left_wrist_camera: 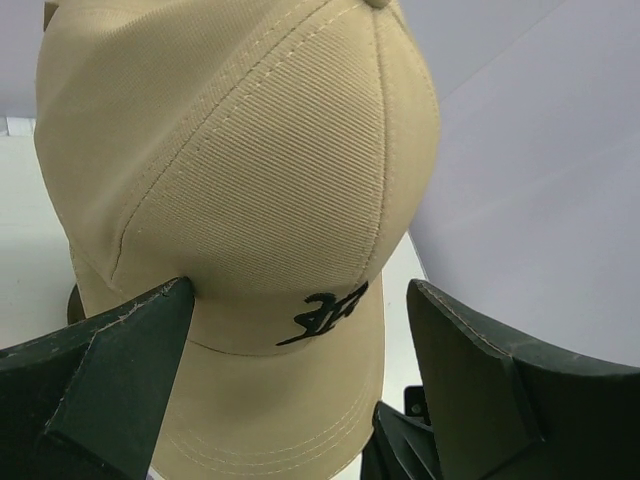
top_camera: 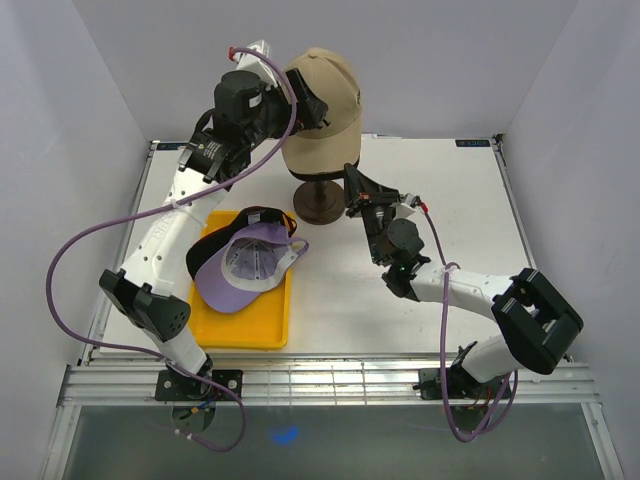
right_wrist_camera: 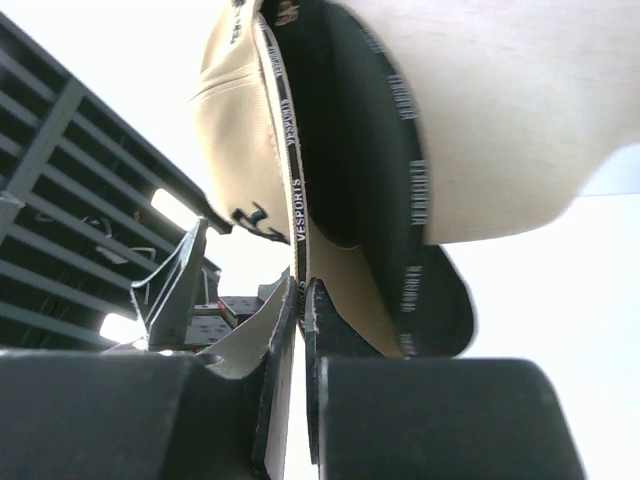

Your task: Stack the hats

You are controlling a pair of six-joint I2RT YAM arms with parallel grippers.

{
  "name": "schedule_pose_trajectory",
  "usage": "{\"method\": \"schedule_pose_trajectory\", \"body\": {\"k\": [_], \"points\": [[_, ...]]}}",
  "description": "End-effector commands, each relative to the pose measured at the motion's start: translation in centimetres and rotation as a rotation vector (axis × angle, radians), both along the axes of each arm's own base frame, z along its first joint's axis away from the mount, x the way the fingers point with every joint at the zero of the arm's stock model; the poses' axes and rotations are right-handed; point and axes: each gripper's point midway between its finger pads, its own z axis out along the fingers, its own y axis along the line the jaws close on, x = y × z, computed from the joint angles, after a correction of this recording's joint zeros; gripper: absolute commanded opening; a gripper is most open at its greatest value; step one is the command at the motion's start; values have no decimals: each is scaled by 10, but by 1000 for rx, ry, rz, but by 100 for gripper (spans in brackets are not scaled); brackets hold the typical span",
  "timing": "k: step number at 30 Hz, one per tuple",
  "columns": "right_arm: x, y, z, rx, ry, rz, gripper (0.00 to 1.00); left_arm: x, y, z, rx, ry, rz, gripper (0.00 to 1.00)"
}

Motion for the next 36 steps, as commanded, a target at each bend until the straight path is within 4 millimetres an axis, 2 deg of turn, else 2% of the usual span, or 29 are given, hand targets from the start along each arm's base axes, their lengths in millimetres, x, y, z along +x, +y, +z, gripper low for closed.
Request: {"method": "schedule_pose_trajectory", "body": {"k": [1, 5, 8, 9, 10, 16, 22, 23, 25, 30, 32, 33, 36], "points": [[-2, -3, -8, 4, 29, 0, 8, -8, 8, 7, -12, -18, 9, 98], [-3, -4, -11, -3, 38, 3, 9, -9, 7, 2, -15, -7, 1, 98], [-4, -6, -10, -19, 39, -2, 14, -9, 8, 2, -12, -9, 4, 98], [-5, -7, -8, -20, 35, -2, 17, -9, 8, 2, -11, -11, 5, 98], [-4, -7, -7, -30, 33, -6, 24, -9, 8, 2, -10, -12, 5, 98], [-8, -10, 9, -54, 9, -10, 46, -9, 8, 3, -10, -15, 3, 98], [-15, -15, 22, -91, 1, -10, 58, -11, 8, 3, -14, -17, 0, 98], [-14, -13, 15, -128, 27, -7, 59, -11, 9, 3, -14, -17, 0, 98], [-16, -12, 20, -149, 39, 5, 63, -13, 8, 4, -16, -21, -4, 98], [-21, -19, 8, -217, 93, -2, 71, -17, 10, 10, -24, -32, -11, 98], [-23, -22, 11, -233, 104, -2, 73, -20, 10, 11, -28, -33, -12, 98], [-23, -21, 3, -269, 131, 2, 75, -20, 11, 12, -31, -35, -10, 98], [-25, -22, 4, -309, 148, 6, 76, -25, 13, 14, -35, -40, -10, 98]]}}
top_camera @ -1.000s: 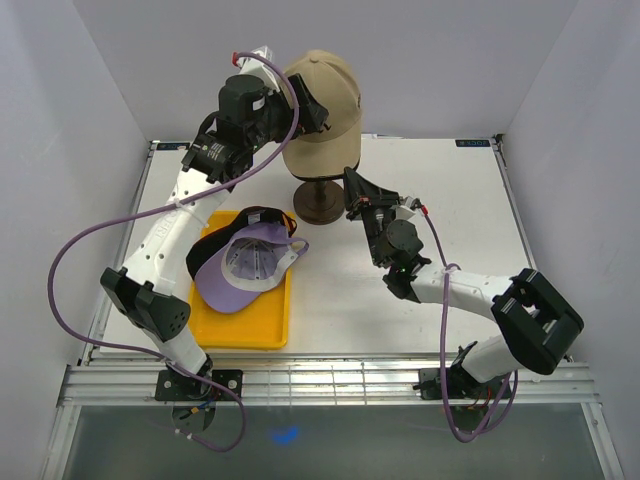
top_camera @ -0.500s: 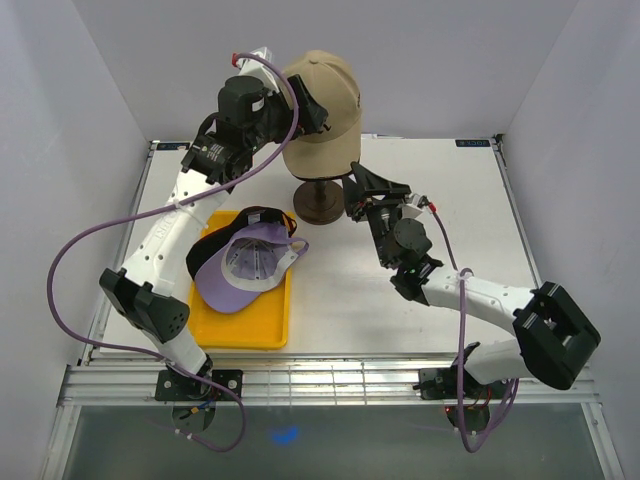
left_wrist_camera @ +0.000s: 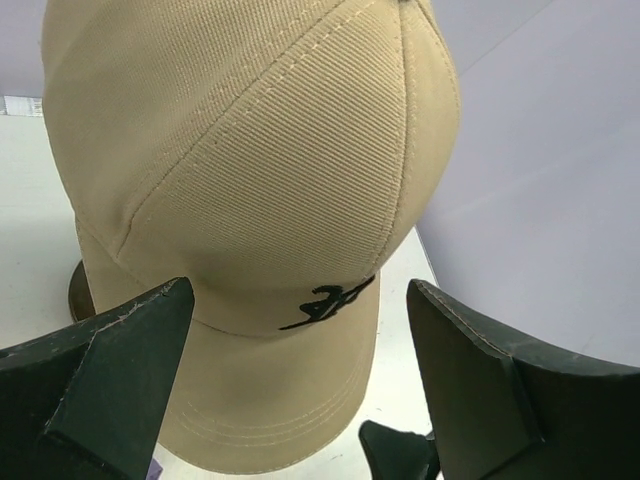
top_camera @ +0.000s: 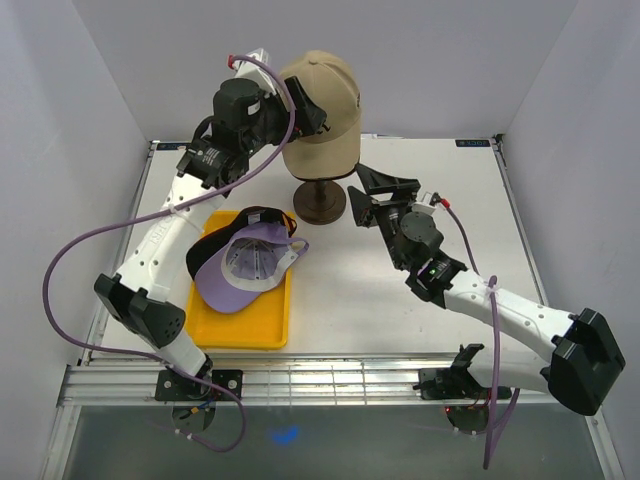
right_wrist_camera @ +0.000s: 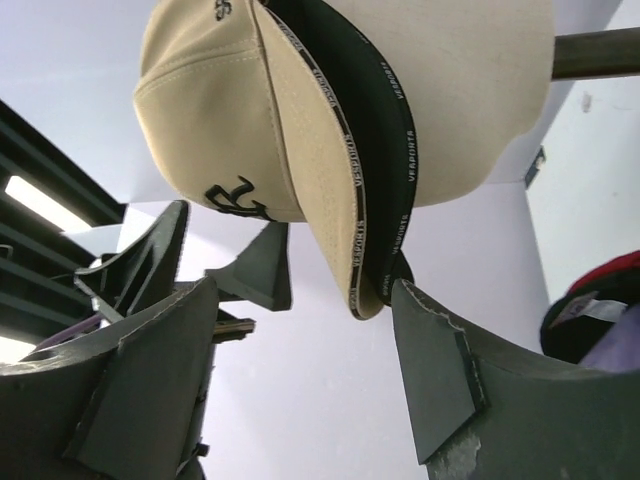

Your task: Stack the hats

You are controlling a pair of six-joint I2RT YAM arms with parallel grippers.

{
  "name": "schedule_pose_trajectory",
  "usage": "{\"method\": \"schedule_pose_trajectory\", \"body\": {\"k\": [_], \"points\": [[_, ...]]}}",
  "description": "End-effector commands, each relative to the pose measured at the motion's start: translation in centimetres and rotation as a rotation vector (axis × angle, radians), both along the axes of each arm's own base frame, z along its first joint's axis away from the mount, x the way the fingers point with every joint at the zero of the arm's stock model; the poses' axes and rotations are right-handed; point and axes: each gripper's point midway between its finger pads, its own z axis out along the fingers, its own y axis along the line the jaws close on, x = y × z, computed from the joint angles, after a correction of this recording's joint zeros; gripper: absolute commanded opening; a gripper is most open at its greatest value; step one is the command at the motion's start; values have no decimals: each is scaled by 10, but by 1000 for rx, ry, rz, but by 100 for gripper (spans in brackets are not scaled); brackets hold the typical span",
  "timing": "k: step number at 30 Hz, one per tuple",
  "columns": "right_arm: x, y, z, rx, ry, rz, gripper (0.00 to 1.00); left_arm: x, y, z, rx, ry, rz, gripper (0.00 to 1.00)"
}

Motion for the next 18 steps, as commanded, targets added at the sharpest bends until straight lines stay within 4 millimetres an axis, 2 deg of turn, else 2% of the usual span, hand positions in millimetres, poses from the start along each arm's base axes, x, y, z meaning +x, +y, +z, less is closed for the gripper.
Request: {"method": "schedule_pose_trajectory", "body": {"k": [1, 7, 10, 12, 14, 15, 16, 17, 18], "points": [[-1, -7, 6, -82, 21, -19, 76, -25, 8, 37, -54, -71, -37, 98], [-9, -20, -3, -186, 39, -30, 78, -44, 11, 43, -60, -86, -77, 98], [-13, -21, -7, -310, 25, -1, 77, -57, 18, 50, -61, -98, -79, 98], [-20, -10, -6, -466, -6, 76, 77, -65, 25, 54, -56, -105, -69, 98], [-23, 3, -22, -576, 16, 158, 75, -81, 39, 60, -44, -123, -52, 98], [-32, 15, -31, -634, 17, 251, 72, -86, 42, 60, -36, -126, -50, 98], [-34, 26, -44, -662, 30, 300, 71, -89, 47, 51, -15, -103, -36, 98], [-38, 34, -53, -676, 37, 337, 70, -99, 54, 54, -15, -106, -28, 98], [-50, 49, -60, -685, 36, 396, 68, -104, 57, 52, -13, -96, -28, 98]]}}
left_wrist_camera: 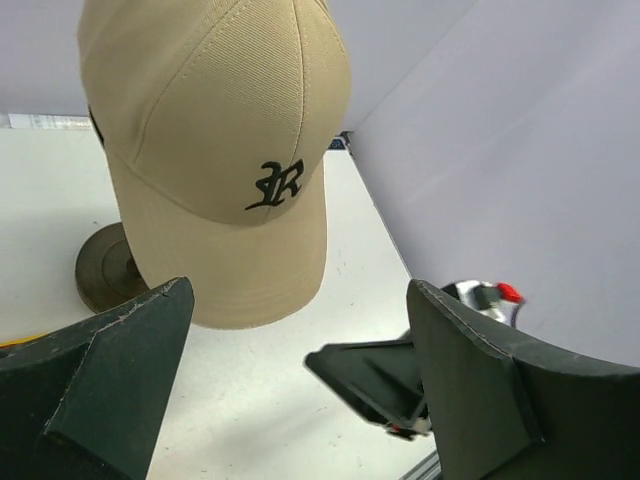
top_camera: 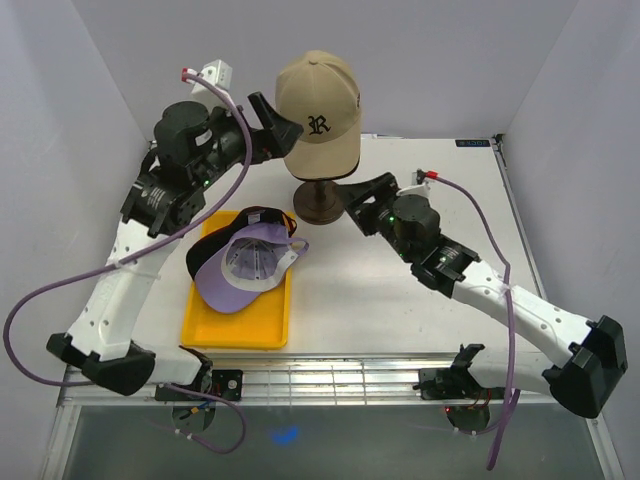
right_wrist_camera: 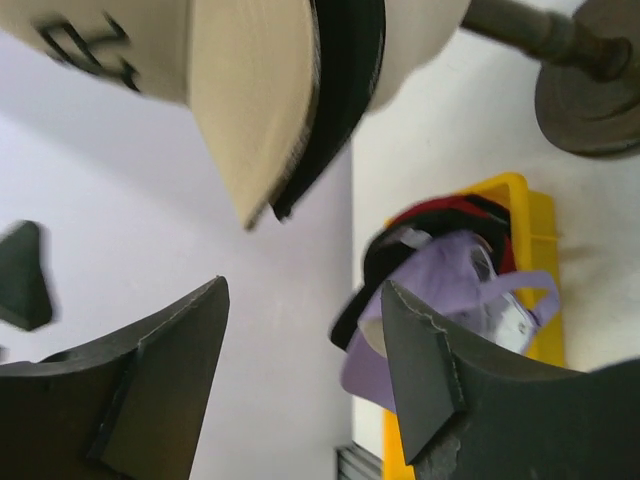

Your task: Stack the hats

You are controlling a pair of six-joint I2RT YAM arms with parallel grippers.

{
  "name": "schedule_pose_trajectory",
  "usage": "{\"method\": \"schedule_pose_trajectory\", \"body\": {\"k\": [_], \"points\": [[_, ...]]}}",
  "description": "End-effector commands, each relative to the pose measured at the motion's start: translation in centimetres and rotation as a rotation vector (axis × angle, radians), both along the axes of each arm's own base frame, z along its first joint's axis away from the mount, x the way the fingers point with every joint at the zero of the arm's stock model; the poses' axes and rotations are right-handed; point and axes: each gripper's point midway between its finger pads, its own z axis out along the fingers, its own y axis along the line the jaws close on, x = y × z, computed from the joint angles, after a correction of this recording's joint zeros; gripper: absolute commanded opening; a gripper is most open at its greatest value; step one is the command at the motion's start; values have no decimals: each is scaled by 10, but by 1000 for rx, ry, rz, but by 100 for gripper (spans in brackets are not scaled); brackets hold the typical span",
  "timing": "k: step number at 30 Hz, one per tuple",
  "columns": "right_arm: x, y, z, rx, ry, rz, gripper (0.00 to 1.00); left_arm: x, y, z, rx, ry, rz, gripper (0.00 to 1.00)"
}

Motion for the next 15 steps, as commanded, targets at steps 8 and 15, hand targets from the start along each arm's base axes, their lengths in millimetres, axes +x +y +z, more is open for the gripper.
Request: {"method": "schedule_pose_trajectory", "body": {"k": [8, 15], "points": [[-59, 133, -73, -288, 101, 364, 66, -70, 72, 1, 48, 15, 151, 98], [-56, 207, -102, -371, 152, 435, 64, -105, 103, -8, 34, 29, 215, 98]]}}
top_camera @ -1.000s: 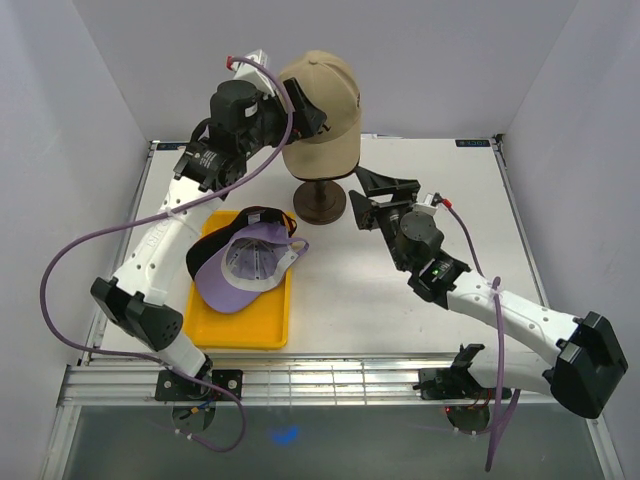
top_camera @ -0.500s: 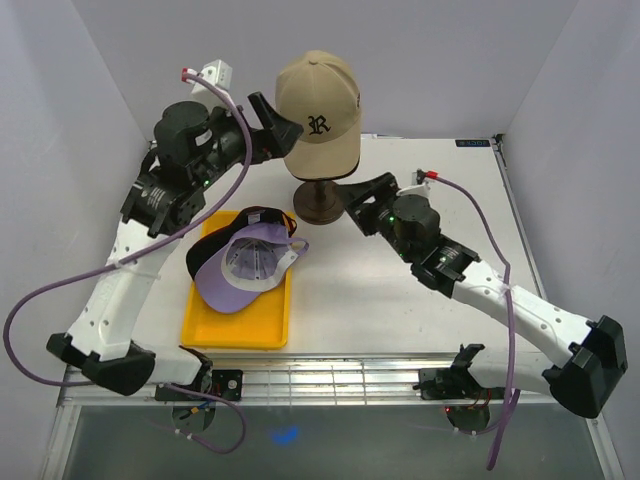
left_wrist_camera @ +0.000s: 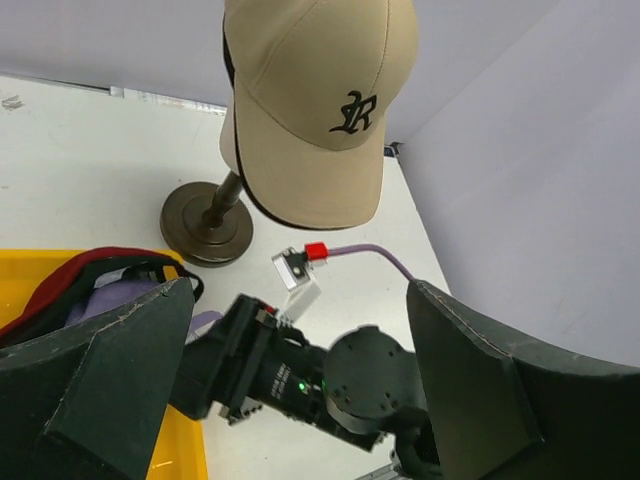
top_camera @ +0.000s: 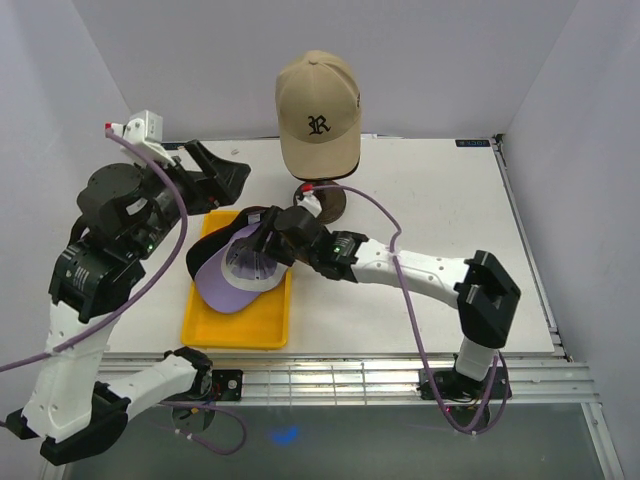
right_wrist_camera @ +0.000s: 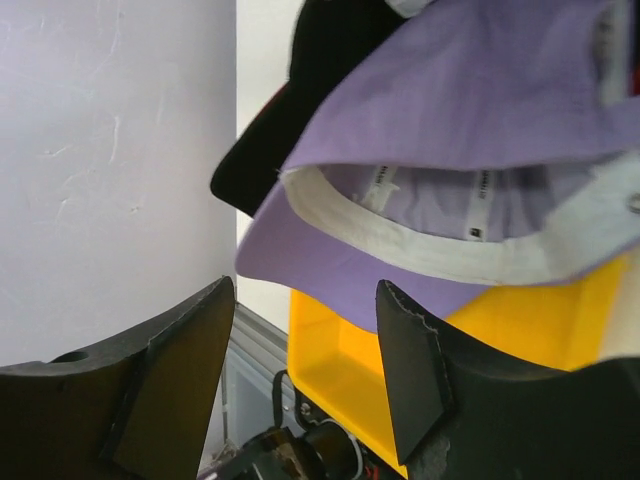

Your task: Stack the hats

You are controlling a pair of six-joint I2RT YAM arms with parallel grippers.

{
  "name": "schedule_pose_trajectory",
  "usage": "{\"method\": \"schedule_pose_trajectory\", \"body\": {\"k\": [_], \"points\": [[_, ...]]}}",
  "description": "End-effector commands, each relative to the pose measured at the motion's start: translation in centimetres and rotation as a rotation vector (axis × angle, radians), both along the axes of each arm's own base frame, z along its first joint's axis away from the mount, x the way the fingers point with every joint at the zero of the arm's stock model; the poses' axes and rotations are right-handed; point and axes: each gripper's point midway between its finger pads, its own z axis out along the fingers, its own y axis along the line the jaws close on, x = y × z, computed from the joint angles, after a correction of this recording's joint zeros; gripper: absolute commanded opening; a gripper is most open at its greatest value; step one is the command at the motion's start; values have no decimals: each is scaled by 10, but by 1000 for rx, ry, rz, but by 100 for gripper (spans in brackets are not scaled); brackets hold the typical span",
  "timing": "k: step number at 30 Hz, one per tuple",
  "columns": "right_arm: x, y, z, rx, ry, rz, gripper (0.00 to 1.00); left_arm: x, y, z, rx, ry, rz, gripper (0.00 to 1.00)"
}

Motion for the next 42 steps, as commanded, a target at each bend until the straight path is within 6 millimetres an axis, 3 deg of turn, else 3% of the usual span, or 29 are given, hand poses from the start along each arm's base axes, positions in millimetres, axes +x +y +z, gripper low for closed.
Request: {"method": "schedule_pose_trajectory", "body": {"k": [1, 2, 3, 9, 17, 20, 29, 34, 42], "points": [[5, 31, 14, 9, -18, 22, 64, -16, 19, -13, 6, 29, 53, 98], [8, 40, 23, 23, -25, 22, 64, -18, 20, -14, 4, 30, 51, 98], [10, 47, 10, 1, -11, 18, 64, -20, 21, -15, 5, 34, 48, 98], [18, 80, -4, -9, 24, 27, 63, -31, 25, -18, -5, 34, 45, 98], [20, 95, -31, -35, 69, 32, 57, -36, 25, -23, -10, 39, 32, 98], [19, 94, -40, -46, 81, 30, 53, -37, 26, -23, -9, 36, 31, 98], [7, 77, -31, -34, 66, 18, 10, -34, 23, -28, -7, 50, 28, 98], [0, 67, -23, -26, 52, 9, 8, -31, 23, -33, -2, 57, 34, 98], [-18, 57, 9, 2, -4, 20, 8, -26, 20, -31, -11, 58, 38, 98]]}}
